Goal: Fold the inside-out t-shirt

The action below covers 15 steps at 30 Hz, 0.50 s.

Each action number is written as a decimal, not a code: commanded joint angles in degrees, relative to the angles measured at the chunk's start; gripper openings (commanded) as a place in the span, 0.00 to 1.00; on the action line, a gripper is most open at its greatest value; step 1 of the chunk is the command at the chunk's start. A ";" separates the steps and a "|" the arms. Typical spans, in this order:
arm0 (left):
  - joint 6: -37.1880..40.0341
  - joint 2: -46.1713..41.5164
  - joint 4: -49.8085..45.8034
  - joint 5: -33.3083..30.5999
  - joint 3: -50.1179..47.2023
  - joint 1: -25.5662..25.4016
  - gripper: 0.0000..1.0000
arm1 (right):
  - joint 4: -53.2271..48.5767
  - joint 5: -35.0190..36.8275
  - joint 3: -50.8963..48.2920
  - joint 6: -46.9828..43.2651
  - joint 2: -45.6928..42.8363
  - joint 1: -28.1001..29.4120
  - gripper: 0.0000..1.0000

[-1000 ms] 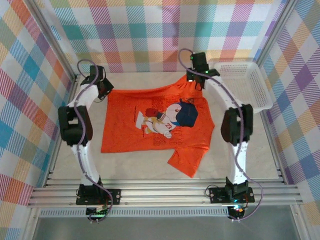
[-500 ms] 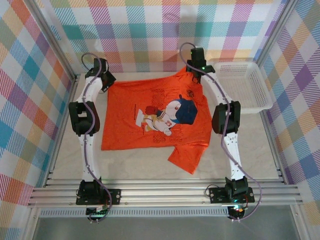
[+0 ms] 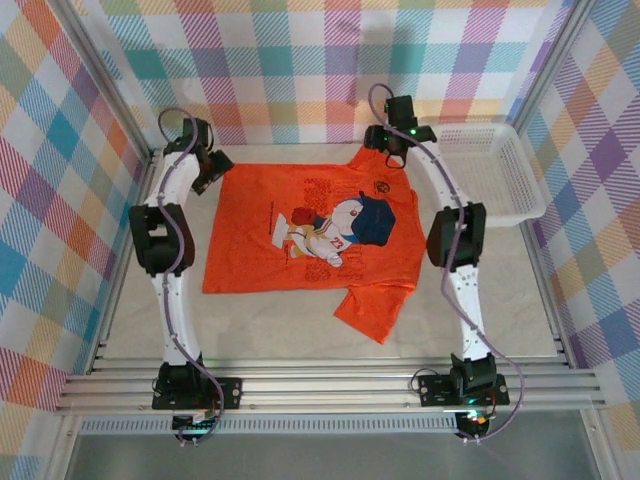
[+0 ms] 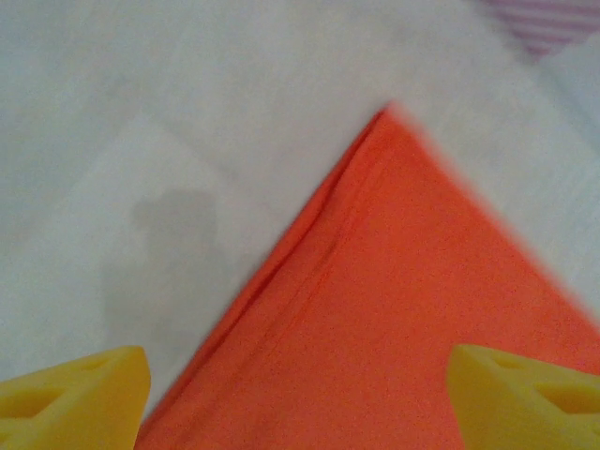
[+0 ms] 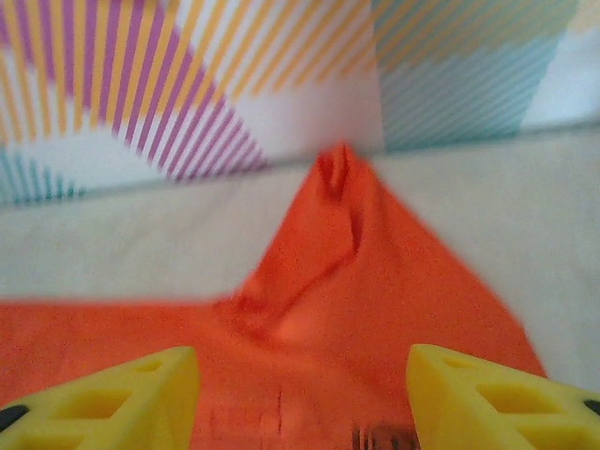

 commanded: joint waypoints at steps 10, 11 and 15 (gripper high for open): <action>-5.23 -33.09 14.58 15.90 -53.15 -2.30 0.75 | 10.96 -14.61 -59.60 8.70 -32.30 2.78 0.60; -4.88 -32.39 14.86 16.01 -54.26 -2.31 0.74 | 11.84 -14.20 -62.01 9.24 -32.93 2.65 0.61; -3.12 -28.47 13.32 12.99 -55.09 -2.14 0.72 | 12.81 -10.68 -69.11 11.94 -35.00 1.18 0.61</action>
